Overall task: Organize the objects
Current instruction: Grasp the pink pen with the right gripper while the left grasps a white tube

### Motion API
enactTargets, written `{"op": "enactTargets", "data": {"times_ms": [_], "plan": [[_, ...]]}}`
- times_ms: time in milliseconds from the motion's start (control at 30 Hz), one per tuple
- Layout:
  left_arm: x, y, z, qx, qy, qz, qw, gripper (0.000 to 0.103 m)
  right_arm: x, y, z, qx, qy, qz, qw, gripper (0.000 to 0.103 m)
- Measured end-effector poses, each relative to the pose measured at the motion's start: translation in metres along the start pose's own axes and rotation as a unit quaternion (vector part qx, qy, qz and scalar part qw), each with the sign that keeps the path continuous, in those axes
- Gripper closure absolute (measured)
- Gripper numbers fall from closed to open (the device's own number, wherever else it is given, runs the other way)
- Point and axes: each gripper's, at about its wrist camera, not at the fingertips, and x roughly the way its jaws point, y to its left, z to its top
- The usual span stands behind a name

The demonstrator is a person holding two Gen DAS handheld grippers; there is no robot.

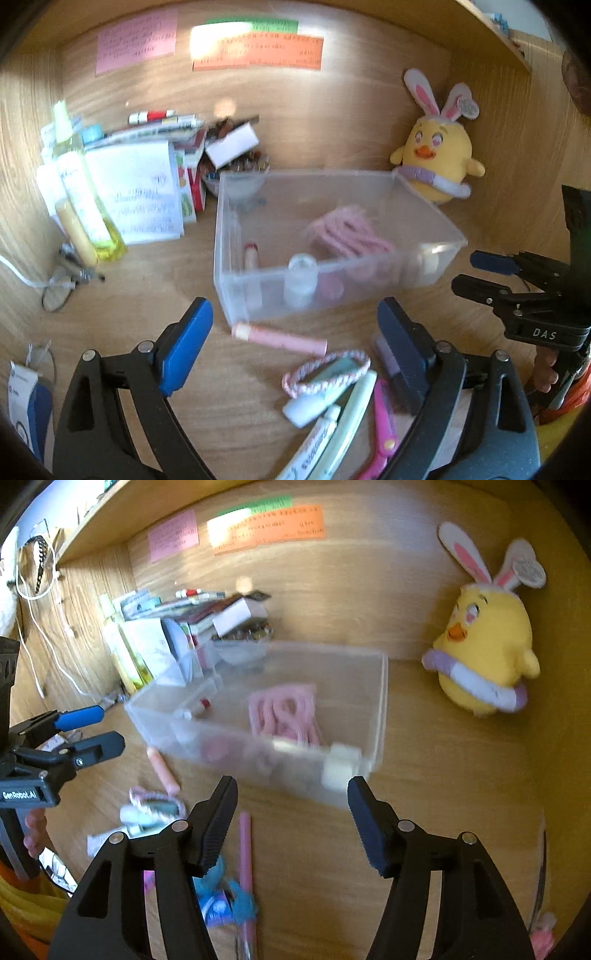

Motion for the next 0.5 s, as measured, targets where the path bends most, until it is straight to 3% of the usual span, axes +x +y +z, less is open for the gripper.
{"op": "enactTargets", "data": {"times_ms": [367, 400, 500], "plan": [[-0.003, 0.003, -0.053, -0.007, 0.051, 0.006, 0.9987, 0.012, 0.003, -0.001, -0.05, 0.012, 0.053, 0.012, 0.998, 0.045], [-0.005, 0.002, -0.055, -0.006, 0.05, 0.005, 0.9987, 0.015, 0.003, 0.001, -0.053, 0.011, 0.055, 0.016, 0.998, 0.047], [-0.01, -0.004, -0.063, 0.0, 0.052, -0.005, 0.9986, 0.037, 0.001, 0.007, -0.058, 0.008, 0.059, 0.027, 0.998, 0.057]]}}
